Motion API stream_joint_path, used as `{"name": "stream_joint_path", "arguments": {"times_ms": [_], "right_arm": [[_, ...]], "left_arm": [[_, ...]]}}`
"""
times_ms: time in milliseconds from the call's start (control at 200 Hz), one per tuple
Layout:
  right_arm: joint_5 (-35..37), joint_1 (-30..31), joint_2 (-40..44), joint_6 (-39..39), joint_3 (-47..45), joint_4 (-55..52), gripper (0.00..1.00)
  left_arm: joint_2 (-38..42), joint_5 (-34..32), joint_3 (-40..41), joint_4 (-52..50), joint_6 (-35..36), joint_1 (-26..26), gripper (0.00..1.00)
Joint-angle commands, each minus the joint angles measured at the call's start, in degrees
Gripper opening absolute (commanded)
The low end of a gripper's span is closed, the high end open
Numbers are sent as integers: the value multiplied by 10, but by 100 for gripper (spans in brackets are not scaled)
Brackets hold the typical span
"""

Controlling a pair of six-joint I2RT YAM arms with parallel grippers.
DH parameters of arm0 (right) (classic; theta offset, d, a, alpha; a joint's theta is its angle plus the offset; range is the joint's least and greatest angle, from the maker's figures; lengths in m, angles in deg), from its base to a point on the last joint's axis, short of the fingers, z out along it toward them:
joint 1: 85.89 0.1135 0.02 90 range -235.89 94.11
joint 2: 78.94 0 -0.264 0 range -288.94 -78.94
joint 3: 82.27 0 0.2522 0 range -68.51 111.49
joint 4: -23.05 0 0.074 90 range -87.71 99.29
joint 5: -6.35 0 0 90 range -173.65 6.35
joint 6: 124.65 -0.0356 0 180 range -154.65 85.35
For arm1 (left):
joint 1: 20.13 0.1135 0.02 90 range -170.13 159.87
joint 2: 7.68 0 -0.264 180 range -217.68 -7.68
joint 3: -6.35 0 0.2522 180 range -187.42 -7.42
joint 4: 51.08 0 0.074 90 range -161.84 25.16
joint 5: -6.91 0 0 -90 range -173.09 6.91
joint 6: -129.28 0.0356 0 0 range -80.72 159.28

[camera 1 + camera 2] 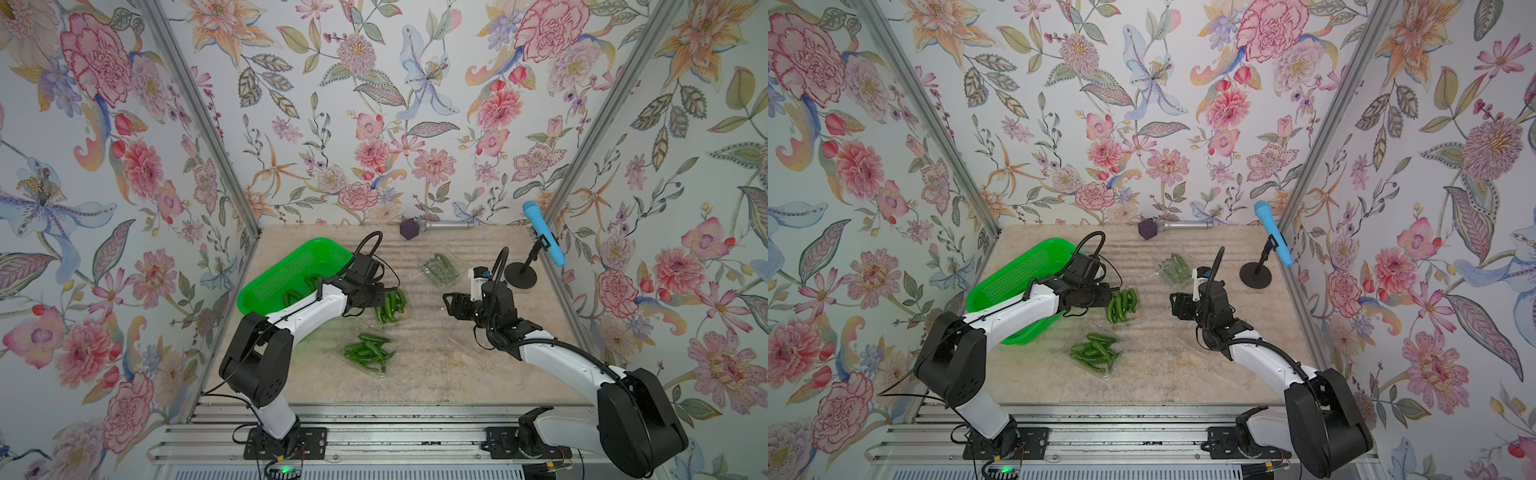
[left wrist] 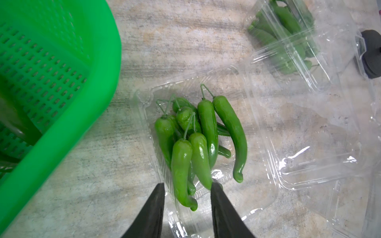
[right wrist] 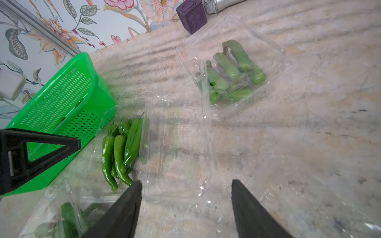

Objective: Take small green peppers out of containers
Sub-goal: Open the packing box at the center of the board, then pick up the green pepper from the packing box.

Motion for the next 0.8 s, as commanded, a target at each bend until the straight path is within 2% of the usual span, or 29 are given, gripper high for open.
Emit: {"name": "stream_joint_path", "arguments": {"times_ms": [0,555,701,796], "right_arm": [[-12,-1,-12,-8,-7,11,71],[-30,2,-20,-6,-7,23,70],[-28,3,-18,-5,-7,23,70],[-32,2,-19,-2,-6,22,70]], "left_arm": [[-25,-13,-25,-22,29,-12,43],[-101,-43,-39,-23,21,-14,44],[-111,-44,-45,-23,19,-13,39],[-112,-56,-45,-27,15,-13,42]]}}
